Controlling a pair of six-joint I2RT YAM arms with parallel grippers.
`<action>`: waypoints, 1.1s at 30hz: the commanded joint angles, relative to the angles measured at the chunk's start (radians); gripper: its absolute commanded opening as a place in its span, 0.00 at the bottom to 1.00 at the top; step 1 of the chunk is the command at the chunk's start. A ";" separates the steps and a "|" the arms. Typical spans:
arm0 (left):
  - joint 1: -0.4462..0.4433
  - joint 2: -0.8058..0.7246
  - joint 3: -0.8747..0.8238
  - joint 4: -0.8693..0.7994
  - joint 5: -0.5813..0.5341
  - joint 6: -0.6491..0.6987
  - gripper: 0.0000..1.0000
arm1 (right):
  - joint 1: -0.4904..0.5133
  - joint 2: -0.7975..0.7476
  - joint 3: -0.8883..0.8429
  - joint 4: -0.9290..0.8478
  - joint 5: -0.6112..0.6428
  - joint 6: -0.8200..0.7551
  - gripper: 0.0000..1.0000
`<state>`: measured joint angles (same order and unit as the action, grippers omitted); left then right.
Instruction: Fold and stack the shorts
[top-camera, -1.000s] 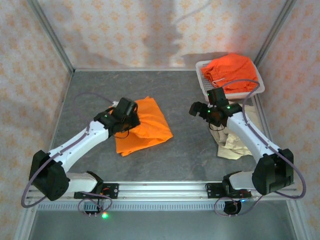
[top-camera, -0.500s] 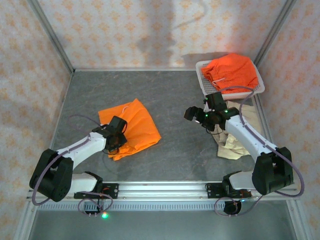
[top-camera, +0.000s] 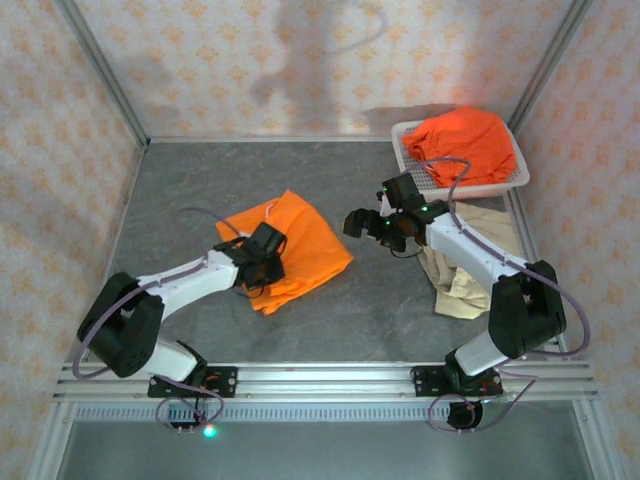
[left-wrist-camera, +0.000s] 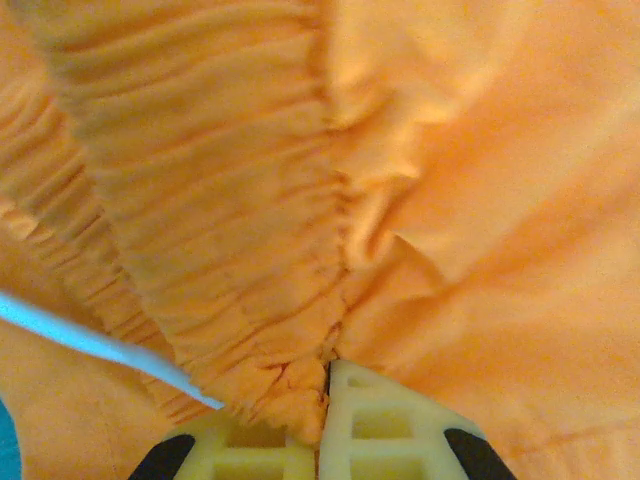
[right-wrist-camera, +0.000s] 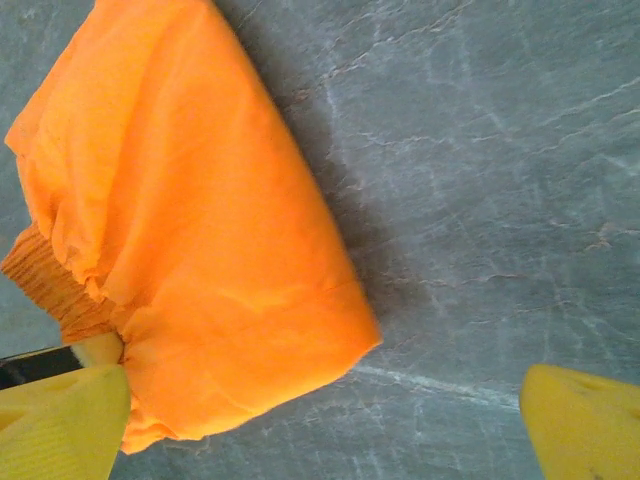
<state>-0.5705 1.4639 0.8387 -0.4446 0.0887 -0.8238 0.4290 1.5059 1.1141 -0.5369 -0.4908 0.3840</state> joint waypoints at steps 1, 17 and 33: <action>-0.046 0.053 0.157 -0.047 0.023 0.065 0.00 | -0.037 -0.083 0.004 -0.062 0.112 -0.035 0.99; -0.138 0.192 0.761 -0.415 -0.035 0.284 0.00 | -0.190 -0.247 -0.014 -0.202 0.216 -0.064 1.00; -0.002 -0.138 0.037 -0.277 -0.116 0.120 0.05 | -0.172 -0.239 -0.117 -0.100 -0.069 -0.053 0.99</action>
<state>-0.6071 1.3415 0.9749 -0.7753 -0.0071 -0.6388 0.2459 1.2758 1.0214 -0.6773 -0.4896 0.3363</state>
